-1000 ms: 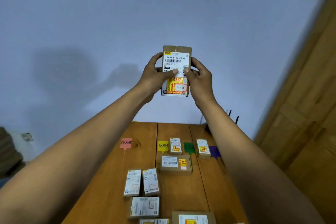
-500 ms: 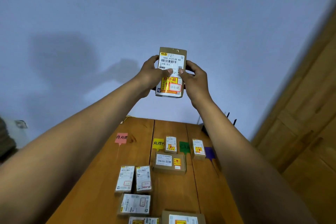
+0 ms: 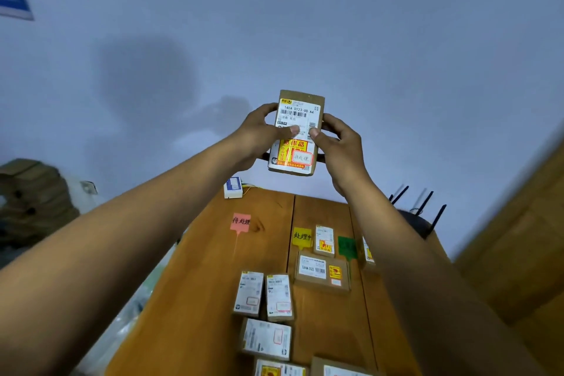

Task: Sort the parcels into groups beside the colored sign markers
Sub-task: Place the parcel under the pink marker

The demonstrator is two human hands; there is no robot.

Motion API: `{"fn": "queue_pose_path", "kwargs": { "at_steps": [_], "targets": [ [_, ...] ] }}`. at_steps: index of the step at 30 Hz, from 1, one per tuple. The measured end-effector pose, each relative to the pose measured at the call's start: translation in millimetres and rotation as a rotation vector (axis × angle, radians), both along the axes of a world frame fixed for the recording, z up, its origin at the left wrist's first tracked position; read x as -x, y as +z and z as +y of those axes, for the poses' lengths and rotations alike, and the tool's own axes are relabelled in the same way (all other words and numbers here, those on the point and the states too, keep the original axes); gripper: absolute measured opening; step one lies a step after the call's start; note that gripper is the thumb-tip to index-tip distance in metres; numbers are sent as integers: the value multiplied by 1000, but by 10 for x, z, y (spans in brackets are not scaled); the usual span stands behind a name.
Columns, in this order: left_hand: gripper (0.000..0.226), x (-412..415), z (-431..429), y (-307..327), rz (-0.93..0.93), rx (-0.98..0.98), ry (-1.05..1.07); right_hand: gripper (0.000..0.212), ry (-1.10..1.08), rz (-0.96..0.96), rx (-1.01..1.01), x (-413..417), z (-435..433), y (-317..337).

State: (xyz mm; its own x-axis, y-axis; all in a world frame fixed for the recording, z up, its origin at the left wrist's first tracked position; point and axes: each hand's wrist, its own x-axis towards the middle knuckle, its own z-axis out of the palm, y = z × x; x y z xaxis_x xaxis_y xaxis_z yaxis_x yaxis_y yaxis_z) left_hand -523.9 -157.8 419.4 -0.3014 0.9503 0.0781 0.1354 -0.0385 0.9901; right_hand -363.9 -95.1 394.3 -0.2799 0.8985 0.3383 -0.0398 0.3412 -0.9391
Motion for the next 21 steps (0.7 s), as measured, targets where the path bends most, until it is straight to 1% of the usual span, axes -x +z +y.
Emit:
{"fn": "queue_pose_path", "kwargs": {
  "at_steps": [3, 6, 9, 11, 12, 15, 17, 19, 21],
  "targets": [
    [68, 165, 266, -203, -43, 16, 7, 40, -18, 20, 67, 174, 303, -191],
    [63, 396, 703, -483, -117, 45, 34, 40, -34, 14, 178, 355, 740, -454],
    [53, 635, 1171, -814, -193, 144, 97, 37, -55, -54, 287, 539, 1270, -859],
    [45, 845, 1491, -1161, -199, 226, 160, 32, -91, -101, 357, 680, 1642, -1230],
    [41, 935, 1601, -1362, -177, 277, 191, 27, -105, -128, 389, 734, 1786, -1419],
    [32, 1221, 1921, -2239, -45, 528, 235, 12, -106, -199, 543, 949, 2186, -2190],
    [39, 1336, 2028, -2831, 66, 694, 191, 9, -122, -259, 622, 1075, 2364, -2765],
    [48, 1415, 2077, -3350, 203, 844, 128, 11, -135, -341, 669, 1186, 2460, -3277],
    [46, 1491, 2104, -3886, 305, 966, 92, 8, -148, -419, 690, 1287, 2532, -3748]
  ]
}}
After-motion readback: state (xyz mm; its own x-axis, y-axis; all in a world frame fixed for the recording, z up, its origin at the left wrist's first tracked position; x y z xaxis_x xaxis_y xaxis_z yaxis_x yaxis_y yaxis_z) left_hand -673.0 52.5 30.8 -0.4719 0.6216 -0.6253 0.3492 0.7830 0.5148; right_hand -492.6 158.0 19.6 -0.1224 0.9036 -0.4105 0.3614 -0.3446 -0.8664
